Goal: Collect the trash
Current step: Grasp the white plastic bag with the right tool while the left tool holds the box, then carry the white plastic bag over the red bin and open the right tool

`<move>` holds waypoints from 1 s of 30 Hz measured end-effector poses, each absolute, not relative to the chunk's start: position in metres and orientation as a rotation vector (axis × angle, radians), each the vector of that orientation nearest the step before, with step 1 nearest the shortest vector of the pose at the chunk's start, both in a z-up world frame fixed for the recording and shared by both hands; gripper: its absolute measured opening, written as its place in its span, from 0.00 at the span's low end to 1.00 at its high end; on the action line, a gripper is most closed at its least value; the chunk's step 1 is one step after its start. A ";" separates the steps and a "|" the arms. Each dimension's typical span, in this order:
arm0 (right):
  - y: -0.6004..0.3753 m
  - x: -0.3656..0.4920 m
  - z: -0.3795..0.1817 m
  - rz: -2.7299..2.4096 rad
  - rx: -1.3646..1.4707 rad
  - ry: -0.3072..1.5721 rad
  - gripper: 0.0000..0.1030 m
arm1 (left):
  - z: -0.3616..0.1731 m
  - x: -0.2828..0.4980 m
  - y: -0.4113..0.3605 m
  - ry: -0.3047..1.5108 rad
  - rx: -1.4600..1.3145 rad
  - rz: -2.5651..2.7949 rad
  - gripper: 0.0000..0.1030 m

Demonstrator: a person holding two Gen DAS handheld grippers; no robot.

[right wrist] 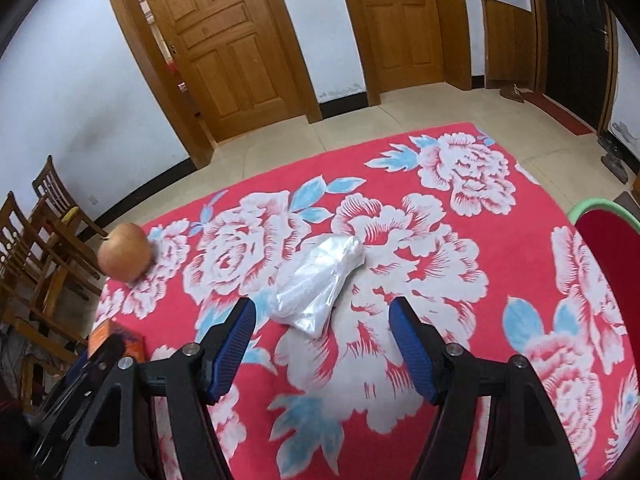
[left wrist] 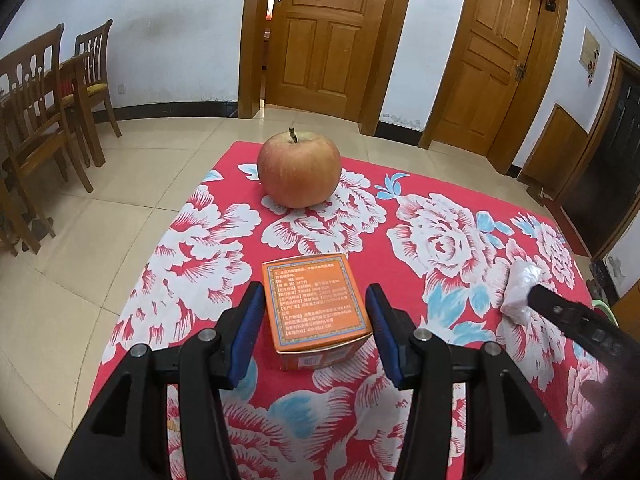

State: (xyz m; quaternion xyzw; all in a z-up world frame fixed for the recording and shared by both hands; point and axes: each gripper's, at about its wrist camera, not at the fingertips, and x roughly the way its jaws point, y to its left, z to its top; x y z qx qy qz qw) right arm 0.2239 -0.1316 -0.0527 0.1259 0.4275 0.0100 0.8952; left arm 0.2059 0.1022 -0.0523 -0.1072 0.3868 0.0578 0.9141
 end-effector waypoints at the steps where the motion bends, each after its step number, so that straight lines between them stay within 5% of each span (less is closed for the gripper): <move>1: -0.131 0.227 -0.055 0.015 0.260 0.890 0.70 | -0.052 0.206 0.102 0.796 -0.221 0.119 0.52; 16: -0.130 0.238 -0.072 0.042 0.270 0.929 0.35 | -0.052 0.206 0.102 0.792 -0.203 0.123 0.52; 30: -0.161 0.188 -0.049 0.098 0.278 0.864 0.32 | -0.051 0.204 0.097 0.790 -0.202 0.099 0.52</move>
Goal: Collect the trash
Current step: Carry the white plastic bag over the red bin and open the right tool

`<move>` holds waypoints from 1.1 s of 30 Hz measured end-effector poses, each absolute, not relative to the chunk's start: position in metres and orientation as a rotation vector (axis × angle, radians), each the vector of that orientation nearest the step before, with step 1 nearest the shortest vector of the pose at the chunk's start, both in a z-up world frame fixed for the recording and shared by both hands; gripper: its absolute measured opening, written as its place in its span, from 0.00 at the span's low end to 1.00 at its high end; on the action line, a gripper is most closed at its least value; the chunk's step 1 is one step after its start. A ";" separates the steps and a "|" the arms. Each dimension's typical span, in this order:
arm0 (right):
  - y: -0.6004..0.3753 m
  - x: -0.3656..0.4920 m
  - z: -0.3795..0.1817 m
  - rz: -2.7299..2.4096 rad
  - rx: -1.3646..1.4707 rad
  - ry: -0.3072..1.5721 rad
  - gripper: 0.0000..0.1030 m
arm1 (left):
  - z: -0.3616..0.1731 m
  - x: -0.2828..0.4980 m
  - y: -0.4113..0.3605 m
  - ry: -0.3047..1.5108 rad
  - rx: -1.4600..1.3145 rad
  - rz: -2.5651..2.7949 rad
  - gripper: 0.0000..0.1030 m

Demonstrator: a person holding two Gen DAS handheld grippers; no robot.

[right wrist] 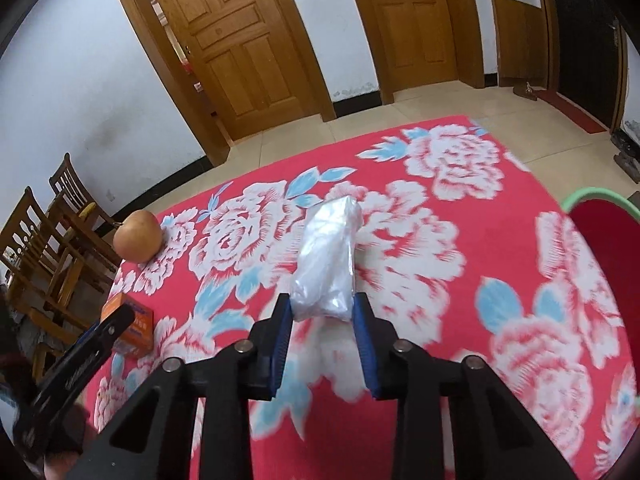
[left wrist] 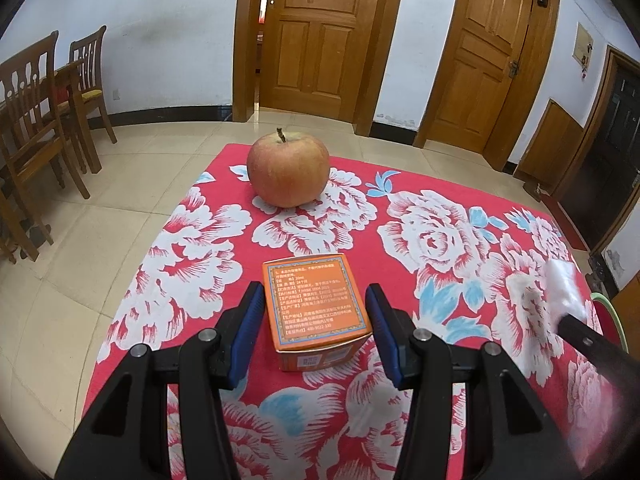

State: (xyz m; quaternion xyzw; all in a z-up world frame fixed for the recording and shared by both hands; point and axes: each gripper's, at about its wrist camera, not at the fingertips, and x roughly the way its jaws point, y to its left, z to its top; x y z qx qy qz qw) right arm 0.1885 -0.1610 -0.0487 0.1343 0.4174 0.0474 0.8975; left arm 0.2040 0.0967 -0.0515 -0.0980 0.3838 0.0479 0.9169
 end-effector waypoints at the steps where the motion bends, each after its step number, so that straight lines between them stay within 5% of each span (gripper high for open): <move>1: -0.165 0.183 -0.046 0.094 0.273 0.856 0.32 | -0.051 0.204 0.096 0.789 -0.198 0.096 0.52; 33: -0.383 0.048 -0.054 -0.171 0.538 0.789 0.33 | -0.008 0.172 0.014 0.751 -0.095 -0.050 0.52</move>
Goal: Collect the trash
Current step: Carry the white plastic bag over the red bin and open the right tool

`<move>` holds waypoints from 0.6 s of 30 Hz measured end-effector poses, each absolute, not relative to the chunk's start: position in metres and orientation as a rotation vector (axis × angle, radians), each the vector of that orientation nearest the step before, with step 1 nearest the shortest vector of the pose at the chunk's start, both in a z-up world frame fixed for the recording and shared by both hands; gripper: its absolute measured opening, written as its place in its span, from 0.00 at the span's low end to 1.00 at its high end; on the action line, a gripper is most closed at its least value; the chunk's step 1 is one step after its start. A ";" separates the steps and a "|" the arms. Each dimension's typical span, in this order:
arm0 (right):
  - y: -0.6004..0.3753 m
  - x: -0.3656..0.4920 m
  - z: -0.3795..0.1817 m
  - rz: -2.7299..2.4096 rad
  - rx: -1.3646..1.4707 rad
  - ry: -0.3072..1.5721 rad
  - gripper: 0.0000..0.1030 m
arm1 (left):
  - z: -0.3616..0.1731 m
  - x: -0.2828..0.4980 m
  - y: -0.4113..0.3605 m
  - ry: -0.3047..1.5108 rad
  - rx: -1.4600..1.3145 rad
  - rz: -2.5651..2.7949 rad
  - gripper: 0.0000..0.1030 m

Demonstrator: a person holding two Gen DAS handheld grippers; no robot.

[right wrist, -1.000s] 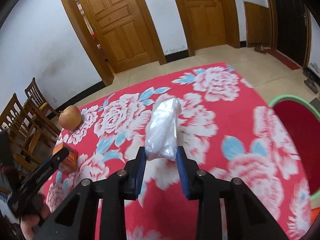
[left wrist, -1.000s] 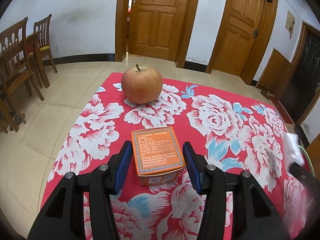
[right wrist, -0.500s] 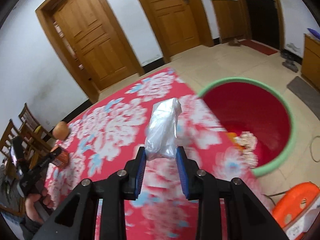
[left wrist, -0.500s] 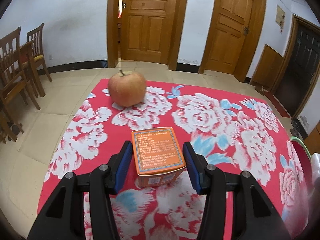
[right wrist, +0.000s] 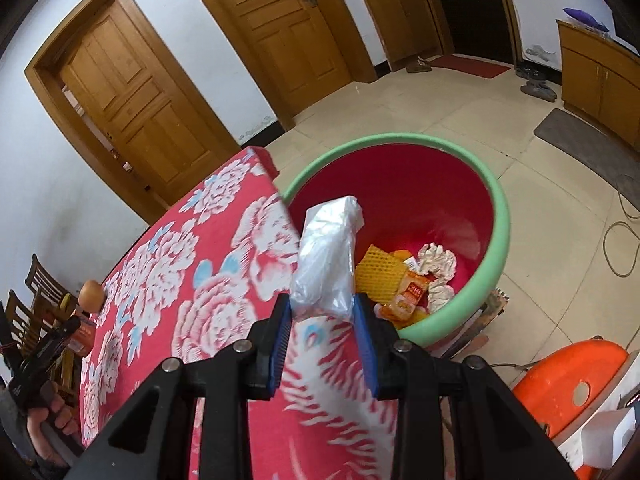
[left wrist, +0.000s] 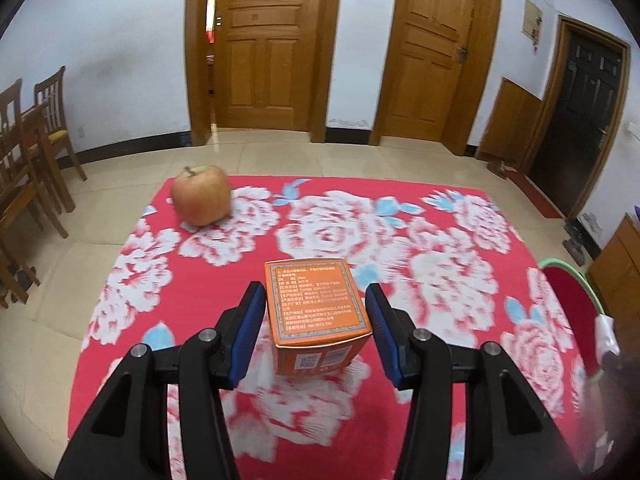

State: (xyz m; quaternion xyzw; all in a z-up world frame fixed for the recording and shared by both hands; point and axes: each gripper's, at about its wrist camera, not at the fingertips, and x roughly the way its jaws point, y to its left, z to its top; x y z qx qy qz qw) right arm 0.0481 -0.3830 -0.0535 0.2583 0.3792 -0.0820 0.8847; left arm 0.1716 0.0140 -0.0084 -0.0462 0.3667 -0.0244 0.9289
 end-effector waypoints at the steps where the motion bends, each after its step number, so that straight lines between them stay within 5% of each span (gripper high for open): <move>1: -0.388 0.048 -0.055 -0.177 0.545 0.786 0.34 | -0.007 0.170 0.009 0.754 -0.093 -0.059 0.52; 12: -0.418 0.038 -0.062 -0.224 0.639 0.737 0.40 | 0.004 0.169 -0.060 0.791 -0.065 -0.206 0.51; 18: -0.426 0.023 -0.053 -0.222 0.670 0.668 0.55 | 0.006 0.167 -0.115 0.800 -0.031 -0.309 0.51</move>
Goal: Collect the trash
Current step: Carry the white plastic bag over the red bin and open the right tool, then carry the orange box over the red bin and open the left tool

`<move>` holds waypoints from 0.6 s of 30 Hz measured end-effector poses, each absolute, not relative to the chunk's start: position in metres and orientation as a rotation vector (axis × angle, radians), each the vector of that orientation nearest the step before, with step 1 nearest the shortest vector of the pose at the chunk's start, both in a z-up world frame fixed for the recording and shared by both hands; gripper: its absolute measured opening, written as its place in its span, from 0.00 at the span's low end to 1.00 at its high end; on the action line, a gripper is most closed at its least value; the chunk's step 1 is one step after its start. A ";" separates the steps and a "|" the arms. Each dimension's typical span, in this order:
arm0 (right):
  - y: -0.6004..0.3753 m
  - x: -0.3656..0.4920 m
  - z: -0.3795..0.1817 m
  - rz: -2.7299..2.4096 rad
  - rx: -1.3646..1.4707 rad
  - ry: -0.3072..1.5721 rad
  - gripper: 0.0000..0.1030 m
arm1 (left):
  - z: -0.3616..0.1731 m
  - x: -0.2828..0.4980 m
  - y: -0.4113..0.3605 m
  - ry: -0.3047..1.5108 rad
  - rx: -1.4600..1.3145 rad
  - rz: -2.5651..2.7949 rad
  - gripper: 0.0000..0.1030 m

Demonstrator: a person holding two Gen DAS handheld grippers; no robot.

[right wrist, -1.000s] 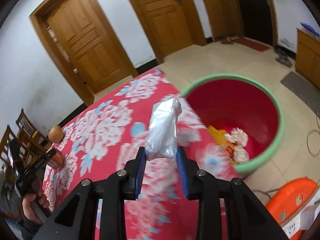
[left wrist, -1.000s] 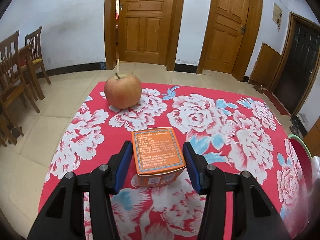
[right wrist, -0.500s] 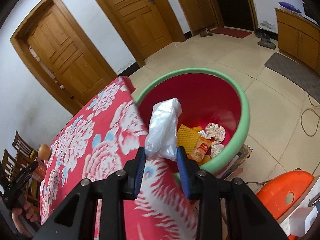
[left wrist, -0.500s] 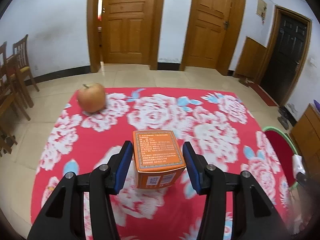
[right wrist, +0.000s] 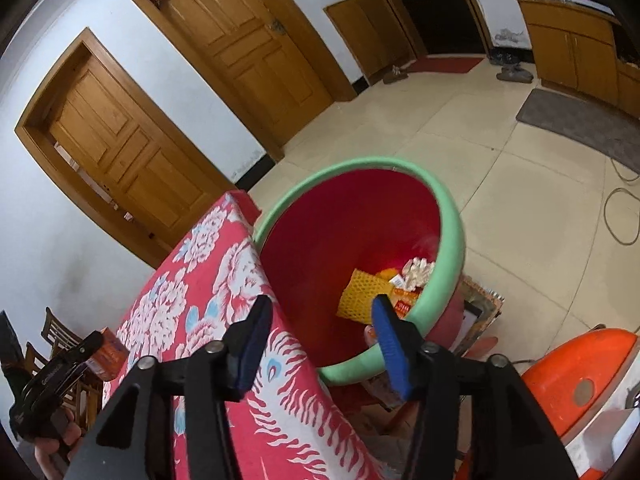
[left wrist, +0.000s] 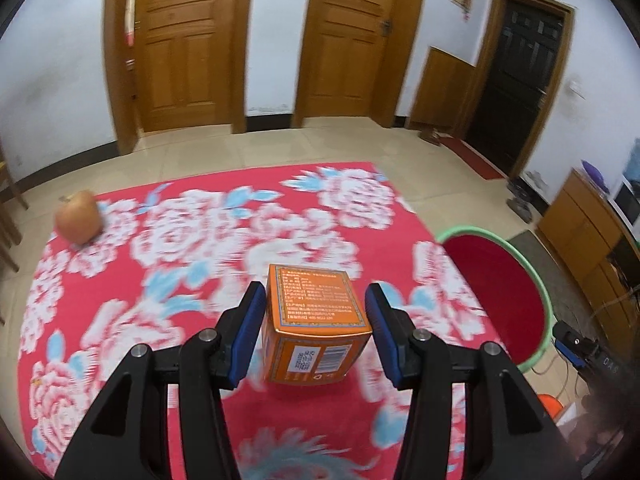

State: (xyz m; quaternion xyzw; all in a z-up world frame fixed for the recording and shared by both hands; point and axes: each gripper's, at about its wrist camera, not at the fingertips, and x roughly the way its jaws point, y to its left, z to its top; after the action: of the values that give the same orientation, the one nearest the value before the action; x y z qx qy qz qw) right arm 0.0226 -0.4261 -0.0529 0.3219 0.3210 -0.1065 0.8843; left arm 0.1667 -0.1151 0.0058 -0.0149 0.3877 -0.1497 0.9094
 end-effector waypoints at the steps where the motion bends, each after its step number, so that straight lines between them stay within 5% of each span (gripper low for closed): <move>1: -0.427 0.020 -0.051 -0.230 0.667 0.659 0.56 | 0.005 0.166 -0.124 0.804 -0.025 -0.327 0.51; 18: -0.470 -0.014 -0.066 -0.368 0.744 0.609 0.65 | -0.008 0.167 -0.256 0.818 0.079 -0.598 0.51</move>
State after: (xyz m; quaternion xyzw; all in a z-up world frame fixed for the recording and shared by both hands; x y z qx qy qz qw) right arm -0.0145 -0.4702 -0.0659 0.3556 0.2911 -0.1759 0.8705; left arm 0.1672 -0.2563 -0.0084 0.0377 0.3914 -0.2863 0.8737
